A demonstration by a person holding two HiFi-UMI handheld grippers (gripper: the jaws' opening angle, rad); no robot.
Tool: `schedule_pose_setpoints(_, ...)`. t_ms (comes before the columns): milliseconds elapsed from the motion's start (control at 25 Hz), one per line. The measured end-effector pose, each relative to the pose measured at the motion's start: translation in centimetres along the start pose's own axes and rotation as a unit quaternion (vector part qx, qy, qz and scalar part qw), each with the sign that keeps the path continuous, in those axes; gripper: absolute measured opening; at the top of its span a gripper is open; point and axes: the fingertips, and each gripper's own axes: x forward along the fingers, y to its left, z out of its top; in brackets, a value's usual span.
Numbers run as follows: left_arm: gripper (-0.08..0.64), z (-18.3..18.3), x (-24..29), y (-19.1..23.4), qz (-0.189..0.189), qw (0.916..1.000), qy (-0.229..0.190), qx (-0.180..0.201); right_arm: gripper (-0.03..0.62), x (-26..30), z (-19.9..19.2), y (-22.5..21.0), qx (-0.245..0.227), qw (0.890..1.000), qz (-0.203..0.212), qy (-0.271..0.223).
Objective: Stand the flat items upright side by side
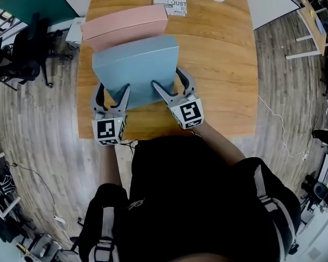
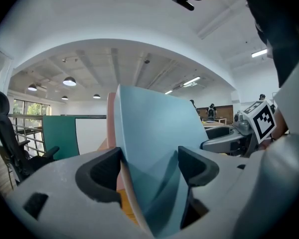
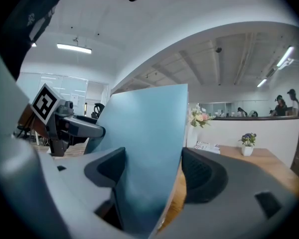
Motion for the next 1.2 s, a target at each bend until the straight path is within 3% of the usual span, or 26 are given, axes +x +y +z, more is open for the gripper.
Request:
schedule_pose_setpoints(440, 0.365, 1.2, 0.5, 0.7, 0.012, 0.9981, -0.041, 0.044, 0.337, 0.7, 1.7, -0.7, -0.012, 0.999, -0.024, -0.026)
schedule_pose_setpoints(680, 0.364, 1.9, 0.6, 0.5, 0.021, 0.9962, -0.047, 0.070, 0.330, 0.7, 2.4, -1.0, -0.020, 0.999, -0.032, -0.031)
schedule_pose_setpoints(1200, 0.364, 2.2, 1.8, 2.6, 0.036, 0.9946, -0.042, 0.088, 0.322, 3.1, 2.9, -1.2, -0.035, 0.998, -0.035, -0.044)
